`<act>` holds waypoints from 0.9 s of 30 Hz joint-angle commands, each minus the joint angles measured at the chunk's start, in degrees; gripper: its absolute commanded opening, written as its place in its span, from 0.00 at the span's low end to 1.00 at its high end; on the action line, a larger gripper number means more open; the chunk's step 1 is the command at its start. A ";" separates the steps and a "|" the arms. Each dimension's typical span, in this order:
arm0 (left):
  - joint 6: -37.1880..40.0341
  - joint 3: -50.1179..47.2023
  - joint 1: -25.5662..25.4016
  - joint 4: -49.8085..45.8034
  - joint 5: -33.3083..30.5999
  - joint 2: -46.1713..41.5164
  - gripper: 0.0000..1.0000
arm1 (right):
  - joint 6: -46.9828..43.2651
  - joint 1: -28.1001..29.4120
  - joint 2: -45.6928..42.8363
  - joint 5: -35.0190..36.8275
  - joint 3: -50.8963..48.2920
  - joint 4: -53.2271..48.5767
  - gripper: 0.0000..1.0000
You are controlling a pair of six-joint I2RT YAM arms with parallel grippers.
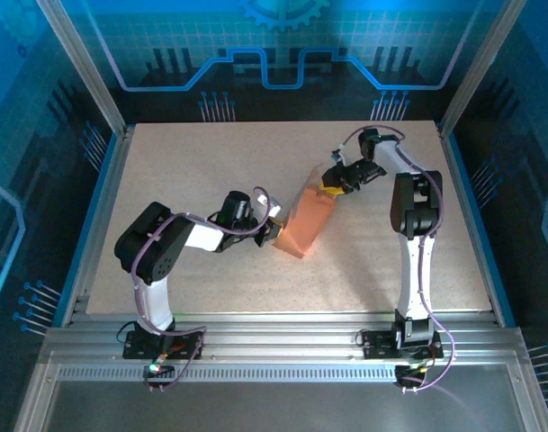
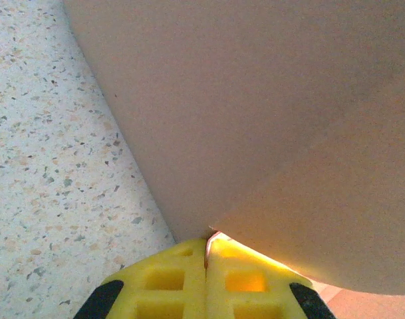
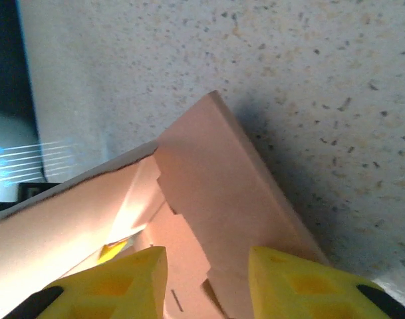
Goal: Fold the paper box
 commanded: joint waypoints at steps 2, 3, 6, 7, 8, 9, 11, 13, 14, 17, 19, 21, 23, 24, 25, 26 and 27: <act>0.13 -0.46 0.14 -7.99 -1.74 1.34 0.00 | 3.33 -1.73 1.67 -2.02 1.73 -1.48 0.35; 0.13 -0.42 0.13 -8.08 -1.75 1.44 0.00 | 3.61 -1.98 1.57 -1.43 1.90 -1.13 0.35; 0.32 -0.39 0.11 -8.22 -1.75 1.42 0.00 | 4.80 -2.76 0.56 -1.82 1.11 1.52 0.35; 0.32 -0.40 0.15 -8.39 -1.78 1.42 0.00 | 5.05 -3.14 0.47 -2.23 1.18 1.96 0.35; 0.41 -0.40 0.12 -8.35 -1.74 1.51 0.00 | 5.45 -3.47 0.38 -2.52 1.25 2.61 0.35; 0.41 -0.34 0.12 -8.34 -1.66 1.51 0.00 | 5.99 -3.74 0.35 -2.64 1.27 3.26 0.36; 0.35 -0.24 0.17 -8.30 -1.56 1.73 0.00 | 8.21 -4.42 0.75 -2.49 1.52 5.17 0.38; 0.33 -0.15 0.20 -8.31 -1.48 1.77 0.00 | 9.73 -4.90 2.06 -2.11 2.90 5.57 0.40; 0.28 -0.20 0.11 -8.35 -1.40 1.77 0.00 | 9.99 -5.00 3.49 -1.98 4.41 4.59 0.41; 0.24 -0.21 0.12 -8.13 -1.65 1.95 0.00 | 9.75 -4.74 7.85 -3.96 8.86 0.74 0.46; 0.45 -0.31 0.14 -8.07 -1.79 2.16 0.00 | 9.02 -4.45 9.51 -4.48 10.03 -0.77 0.50; 0.49 -0.15 0.13 -8.08 -1.65 2.40 0.00 | 8.09 -4.11 9.91 -4.70 10.07 -1.46 0.54; 0.54 -0.15 0.13 -8.08 -1.64 2.48 0.00 | 6.90 -3.98 10.05 -5.09 9.83 -2.24 0.58; 0.59 -0.15 0.11 -8.05 -1.61 2.48 0.00 | 6.04 -3.97 10.23 -5.05 9.80 -2.76 0.59; 0.59 -0.05 0.12 -8.08 -1.62 2.57 0.00 | 5.22 -3.99 10.45 -5.30 9.81 -3.30 0.60; 0.59 0.07 0.13 -8.16 -1.53 2.56 0.00 | 4.42 -3.99 10.74 -6.04 9.81 -3.89 0.61; 0.65 0.05 0.18 -8.17 -1.49 2.57 0.00 | 3.36 -3.93 11.07 -7.14 9.81 -4.87 0.61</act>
